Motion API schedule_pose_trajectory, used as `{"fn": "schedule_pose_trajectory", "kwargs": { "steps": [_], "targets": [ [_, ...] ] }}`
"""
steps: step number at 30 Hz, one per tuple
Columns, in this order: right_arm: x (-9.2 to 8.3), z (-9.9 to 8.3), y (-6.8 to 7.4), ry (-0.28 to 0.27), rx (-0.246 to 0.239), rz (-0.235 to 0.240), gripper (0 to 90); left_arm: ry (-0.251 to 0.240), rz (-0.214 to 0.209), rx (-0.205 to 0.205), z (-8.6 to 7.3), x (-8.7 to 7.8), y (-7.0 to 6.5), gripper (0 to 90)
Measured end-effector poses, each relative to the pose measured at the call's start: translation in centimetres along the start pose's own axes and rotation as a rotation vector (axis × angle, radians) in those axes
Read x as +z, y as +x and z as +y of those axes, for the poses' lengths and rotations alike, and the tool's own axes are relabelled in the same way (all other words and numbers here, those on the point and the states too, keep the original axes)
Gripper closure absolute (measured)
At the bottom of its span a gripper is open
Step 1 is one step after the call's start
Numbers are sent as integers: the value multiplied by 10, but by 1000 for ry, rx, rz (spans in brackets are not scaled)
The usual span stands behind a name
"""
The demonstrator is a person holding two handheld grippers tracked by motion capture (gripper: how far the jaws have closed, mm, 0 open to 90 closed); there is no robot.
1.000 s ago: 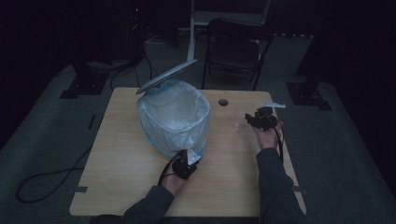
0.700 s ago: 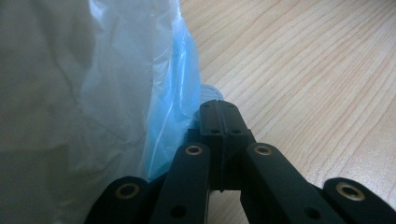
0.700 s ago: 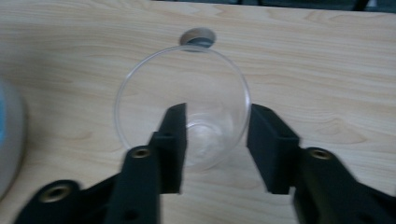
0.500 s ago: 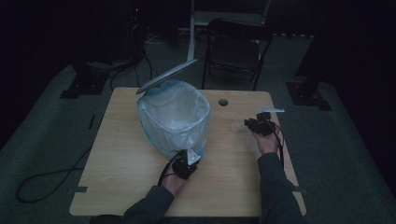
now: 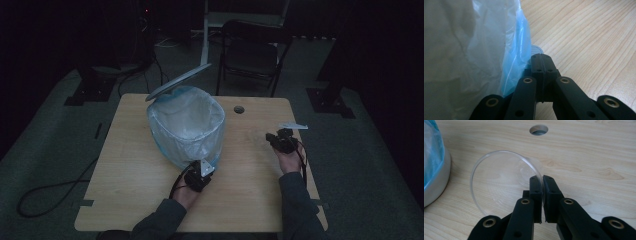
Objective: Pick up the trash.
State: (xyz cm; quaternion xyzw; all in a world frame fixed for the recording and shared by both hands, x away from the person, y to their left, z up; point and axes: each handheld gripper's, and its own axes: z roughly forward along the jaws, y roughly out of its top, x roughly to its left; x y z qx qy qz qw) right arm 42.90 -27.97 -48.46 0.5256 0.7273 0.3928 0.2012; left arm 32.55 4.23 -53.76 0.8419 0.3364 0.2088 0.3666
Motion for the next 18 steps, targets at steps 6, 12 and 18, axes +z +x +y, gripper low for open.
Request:
{"fn": "schedule_pose_trajectory", "kwargs": {
  "steps": [6,12,18],
  "targets": [
    [-10,3,0,-41,2,7,865,-1,0,-3,0,0,0,900],
    [-16,6,3,-47,-15,6,865,-2,1,-3,0,0,0,900],
    [-24,12,11,-72,-37,21,865,-3,0,-4,0,0,0,900]
  ]
}}
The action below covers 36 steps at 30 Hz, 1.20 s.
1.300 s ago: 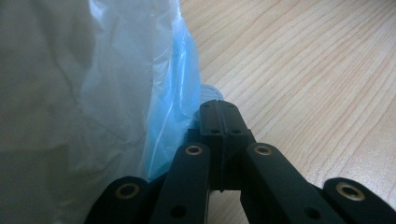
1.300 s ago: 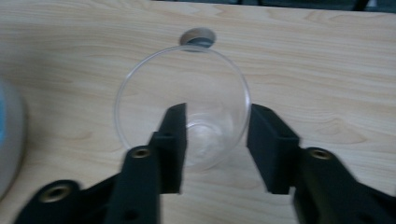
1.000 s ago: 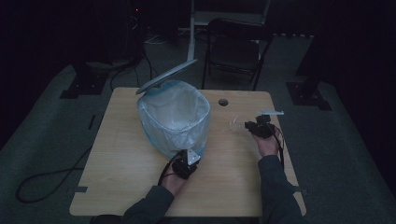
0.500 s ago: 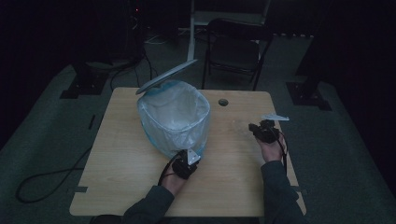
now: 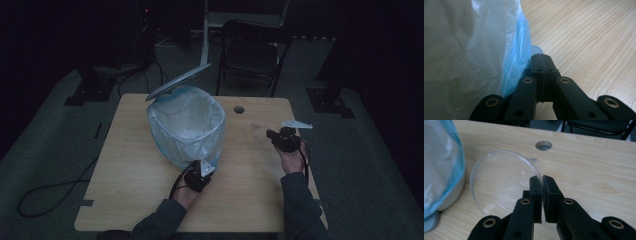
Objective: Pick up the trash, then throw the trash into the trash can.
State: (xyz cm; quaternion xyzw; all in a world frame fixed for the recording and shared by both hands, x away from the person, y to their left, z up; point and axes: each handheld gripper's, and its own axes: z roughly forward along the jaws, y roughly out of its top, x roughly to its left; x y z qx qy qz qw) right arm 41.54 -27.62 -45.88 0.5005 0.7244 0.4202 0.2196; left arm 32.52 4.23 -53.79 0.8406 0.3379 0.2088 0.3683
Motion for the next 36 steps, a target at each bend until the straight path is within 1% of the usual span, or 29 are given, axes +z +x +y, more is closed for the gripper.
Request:
{"fn": "schedule_pose_trajectory", "kwargs": {
  "steps": [5,6,11,17,22,24,30,32,33,34,36],
  "targets": [
    [-7,7,7,-16,-27,4,865,0,0,0,0,0,0,900],
    [-8,8,8,-17,-28,6,865,-1,2,-8,0,0,0,900],
    [-11,11,10,-25,-42,9,865,-1,3,0,0,0,0,900],
    [-12,12,10,-28,-39,17,865,-1,3,11,0,0,1,900],
    [-12,12,9,-23,-44,15,866,-1,3,4,0,0,0,900],
    [-12,12,9,-23,-45,15,865,-6,1,9,0,0,1,900],
    [-12,12,10,-22,-47,15,865,-1,4,13,0,0,1,900],
    [-12,12,10,-23,-49,16,865,-2,3,18,0,0,1,900],
    [-13,12,10,-24,-48,17,865,-5,0,33,0,0,2,900],
    [-13,13,11,-25,-50,18,865,-4,2,24,0,0,2,900],
    [-14,14,11,-26,-51,19,865,1,3,32,0,-1,2,900]
  ]
}}
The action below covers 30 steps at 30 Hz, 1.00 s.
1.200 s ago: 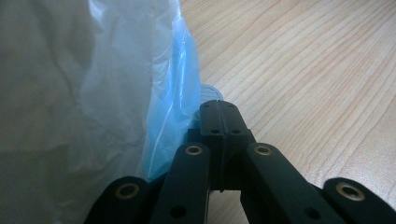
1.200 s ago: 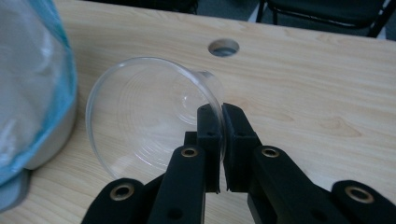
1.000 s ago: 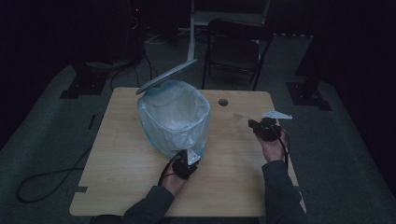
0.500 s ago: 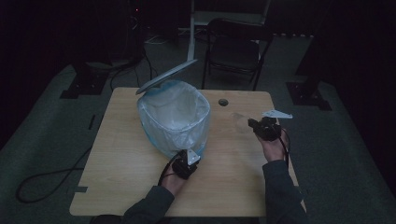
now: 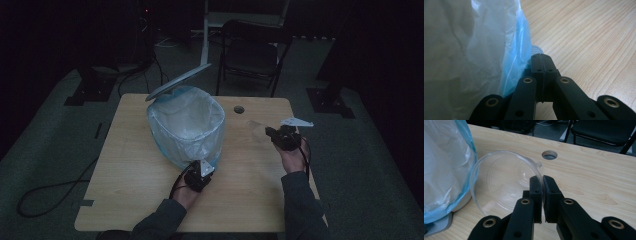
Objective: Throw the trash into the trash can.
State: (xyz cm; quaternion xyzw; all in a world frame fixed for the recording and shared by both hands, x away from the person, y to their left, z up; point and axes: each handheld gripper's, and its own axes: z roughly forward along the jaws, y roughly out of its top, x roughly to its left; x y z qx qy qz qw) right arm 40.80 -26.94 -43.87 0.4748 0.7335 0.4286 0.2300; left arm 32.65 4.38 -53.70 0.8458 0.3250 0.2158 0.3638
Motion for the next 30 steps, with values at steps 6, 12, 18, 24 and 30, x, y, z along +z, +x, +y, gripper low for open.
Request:
{"fn": "schedule_pose_trajectory", "kwargs": {
  "steps": [6,12,18,24,30],
  "targets": [
    [-4,5,2,-19,-4,8,865,-1,-3,-36,-1,0,-2,900],
    [-9,11,7,-37,-15,20,866,-2,-2,-38,-1,0,-2,900],
    [-13,17,13,-48,-39,30,865,-4,0,-21,0,0,-1,900],
    [-16,24,18,-55,-55,35,866,6,-1,-17,-1,0,-1,900],
    [-19,31,22,-67,-70,39,867,-1,-2,-24,-1,0,-1,900]
  ]
}}
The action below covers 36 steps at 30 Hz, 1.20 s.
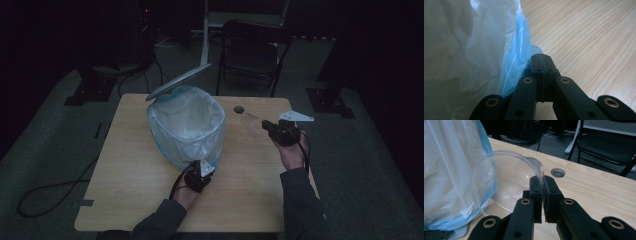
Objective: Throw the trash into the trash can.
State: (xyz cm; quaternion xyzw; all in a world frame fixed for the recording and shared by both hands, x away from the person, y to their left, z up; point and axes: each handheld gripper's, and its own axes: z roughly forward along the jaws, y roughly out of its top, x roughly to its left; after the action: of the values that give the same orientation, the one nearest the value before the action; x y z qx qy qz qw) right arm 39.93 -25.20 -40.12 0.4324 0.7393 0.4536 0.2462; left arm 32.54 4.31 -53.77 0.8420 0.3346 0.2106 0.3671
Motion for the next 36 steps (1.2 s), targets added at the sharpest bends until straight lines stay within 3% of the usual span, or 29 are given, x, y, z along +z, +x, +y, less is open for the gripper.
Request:
{"fn": "schedule_pose_trajectory", "kwargs": {
  "steps": [7,36],
  "targets": [
    [-2,7,3,-8,-13,3,866,-20,-2,-21,0,1,-2,900],
    [-14,41,16,-75,-50,39,867,0,-1,-3,0,0,0,900]
  ]
}}
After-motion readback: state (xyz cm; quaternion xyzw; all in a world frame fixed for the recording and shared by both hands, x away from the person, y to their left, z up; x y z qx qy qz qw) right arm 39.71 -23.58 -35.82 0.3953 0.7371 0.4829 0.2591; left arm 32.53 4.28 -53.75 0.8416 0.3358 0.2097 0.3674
